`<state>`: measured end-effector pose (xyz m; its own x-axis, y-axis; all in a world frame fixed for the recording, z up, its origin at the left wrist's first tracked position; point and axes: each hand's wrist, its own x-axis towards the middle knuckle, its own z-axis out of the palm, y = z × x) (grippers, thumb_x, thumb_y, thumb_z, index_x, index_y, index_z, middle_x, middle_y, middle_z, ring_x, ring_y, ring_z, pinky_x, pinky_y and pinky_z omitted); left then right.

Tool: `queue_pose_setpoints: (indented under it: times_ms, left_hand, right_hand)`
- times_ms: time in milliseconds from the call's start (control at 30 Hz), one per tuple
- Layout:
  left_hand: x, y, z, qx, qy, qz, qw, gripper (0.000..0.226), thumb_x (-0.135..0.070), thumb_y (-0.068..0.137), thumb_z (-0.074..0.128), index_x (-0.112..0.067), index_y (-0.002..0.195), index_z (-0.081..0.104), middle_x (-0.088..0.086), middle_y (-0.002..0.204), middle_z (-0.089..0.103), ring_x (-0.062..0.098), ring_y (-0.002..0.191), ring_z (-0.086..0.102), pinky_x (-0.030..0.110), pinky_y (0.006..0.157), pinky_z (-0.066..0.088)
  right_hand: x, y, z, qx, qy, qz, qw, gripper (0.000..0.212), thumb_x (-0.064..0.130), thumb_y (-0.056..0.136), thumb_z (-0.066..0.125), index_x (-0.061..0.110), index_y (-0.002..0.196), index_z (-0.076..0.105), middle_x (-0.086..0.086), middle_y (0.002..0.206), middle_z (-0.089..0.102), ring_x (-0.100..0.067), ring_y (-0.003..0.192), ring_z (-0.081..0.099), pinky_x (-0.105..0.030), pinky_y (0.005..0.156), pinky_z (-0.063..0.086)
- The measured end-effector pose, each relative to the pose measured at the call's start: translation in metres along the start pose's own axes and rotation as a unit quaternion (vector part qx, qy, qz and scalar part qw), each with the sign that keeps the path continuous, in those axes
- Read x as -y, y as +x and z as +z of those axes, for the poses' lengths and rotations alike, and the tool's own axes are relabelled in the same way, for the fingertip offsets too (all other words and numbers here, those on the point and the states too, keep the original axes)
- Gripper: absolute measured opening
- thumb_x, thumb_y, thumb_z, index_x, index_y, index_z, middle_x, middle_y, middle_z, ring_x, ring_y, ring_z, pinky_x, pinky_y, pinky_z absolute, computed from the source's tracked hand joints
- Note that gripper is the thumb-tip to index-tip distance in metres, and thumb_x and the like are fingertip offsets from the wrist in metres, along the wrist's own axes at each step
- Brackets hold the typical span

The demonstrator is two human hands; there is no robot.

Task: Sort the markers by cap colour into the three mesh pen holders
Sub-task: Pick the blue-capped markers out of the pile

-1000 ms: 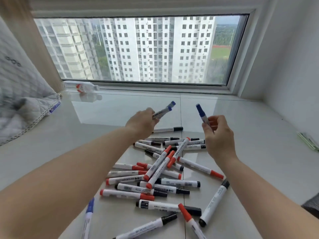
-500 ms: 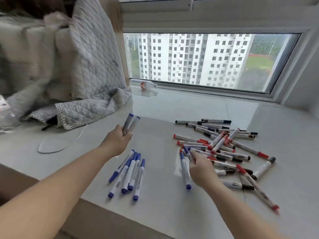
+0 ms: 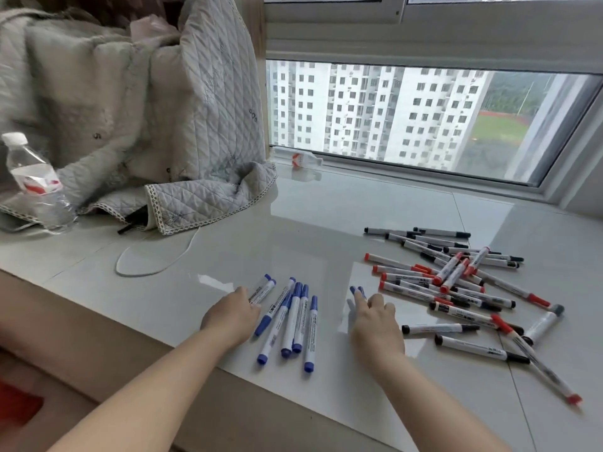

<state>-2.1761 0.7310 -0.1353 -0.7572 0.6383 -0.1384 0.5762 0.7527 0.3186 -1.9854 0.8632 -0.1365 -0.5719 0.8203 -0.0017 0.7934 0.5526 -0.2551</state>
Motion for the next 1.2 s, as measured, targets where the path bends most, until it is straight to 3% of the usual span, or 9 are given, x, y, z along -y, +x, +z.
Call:
queue_pose_setpoints:
  times_ms: [133,300,367,533,733,933,1033,1133,1200]
  left_hand:
    - [-0.001,-0.003,0.011,-0.032,0.013,0.021,0.999,0.046,-0.037,0.093,0.04,-0.016,0.134,0.036,0.006,0.133,0.044,0.025,0.117,0.049,0.033,0.087,0.041]
    - [0.003,-0.008,0.02,-0.085,-0.073,0.065,0.992,0.051,-0.039,0.093,0.04,-0.026,0.142,0.033,0.003,0.133,0.039,0.021,0.121,0.041,0.033,0.098,0.037]
    - [0.002,-0.012,0.024,-0.097,-0.099,0.087,0.986,0.049,-0.042,0.093,0.04,-0.027,0.14,0.037,-0.001,0.133,0.04,0.018,0.123,0.038,0.032,0.1,0.034]
    - [0.0,-0.022,0.034,-0.133,-0.07,0.121,0.981,0.05,-0.047,0.092,0.042,-0.029,0.138,0.04,-0.009,0.139,0.04,0.014,0.126,0.037,0.031,0.1,0.03]
    - [0.0,-0.019,0.033,-0.122,-0.092,0.103,0.983,0.054,-0.045,0.089,0.048,-0.027,0.14,0.039,-0.01,0.144,0.036,0.013,0.13,0.033,0.03,0.104,0.027]
    - [-0.001,-0.016,0.026,-0.088,-0.141,0.071,0.983,0.054,-0.042,0.088,0.052,-0.025,0.138,0.041,-0.008,0.144,0.037,0.015,0.131,0.032,0.031,0.108,0.026]
    - [-0.004,-0.015,0.019,-0.085,-0.189,0.059,0.976,0.051,-0.038,0.088,0.054,-0.022,0.136,0.044,-0.003,0.142,0.04,0.018,0.13,0.033,0.032,0.108,0.026]
    - [-0.014,-0.014,0.011,-0.107,-0.177,0.075,0.976,0.048,-0.034,0.089,0.054,-0.019,0.133,0.046,0.001,0.141,0.04,0.02,0.131,0.031,0.034,0.108,0.025]
    - [-0.031,-0.014,0.008,-0.135,-0.171,0.099,0.971,0.044,-0.031,0.088,0.054,-0.018,0.129,0.048,0.001,0.139,0.043,0.02,0.13,0.032,0.033,0.107,0.026]
  right_hand:
    - [0.026,-0.007,0.005,0.033,0.097,-0.044,0.994,0.068,-0.004,0.086,0.032,0.025,0.146,0.02,-0.008,0.126,0.038,-0.026,0.11,0.041,-0.029,0.088,0.039]
    - [0.043,-0.012,0.012,0.033,0.275,-0.015,0.961,0.052,0.004,0.092,0.03,0.019,0.141,0.034,-0.008,0.119,0.042,-0.021,0.096,0.047,-0.025,0.085,0.039]
    - [0.046,-0.015,0.016,0.012,0.307,0.0,0.952,0.054,0.001,0.09,0.03,0.016,0.141,0.035,-0.009,0.122,0.042,-0.023,0.106,0.046,-0.026,0.093,0.038]
    - [0.055,-0.026,0.032,-0.02,0.238,-0.032,0.97,0.047,0.018,0.095,0.035,0.014,0.142,0.031,-0.004,0.149,0.028,-0.022,0.129,0.026,-0.026,0.109,0.02]
    - [0.058,-0.025,0.043,-0.029,0.143,-0.042,0.988,0.054,0.032,0.096,0.029,0.016,0.147,0.019,0.001,0.156,0.015,-0.02,0.137,0.018,-0.029,0.112,0.014]
    - [0.057,-0.025,0.041,-0.016,0.179,-0.04,0.983,0.054,0.035,0.095,0.031,0.022,0.147,0.023,0.006,0.155,0.019,-0.016,0.139,0.017,-0.03,0.113,0.014]
    - [0.053,-0.025,0.035,-0.016,0.254,-0.026,0.967,0.051,0.032,0.096,0.036,0.02,0.144,0.03,0.003,0.152,0.027,-0.015,0.137,0.02,-0.028,0.114,0.015]
    - [0.039,-0.031,0.023,-0.04,0.361,0.006,0.932,0.038,0.023,0.094,0.044,0.018,0.131,0.046,0.001,0.136,0.046,-0.013,0.126,0.034,-0.022,0.104,0.025]
    - [0.022,-0.035,0.015,-0.06,0.376,0.014,0.925,0.031,0.017,0.091,0.046,0.019,0.122,0.053,0.003,0.122,0.052,-0.013,0.119,0.04,-0.021,0.096,0.029]
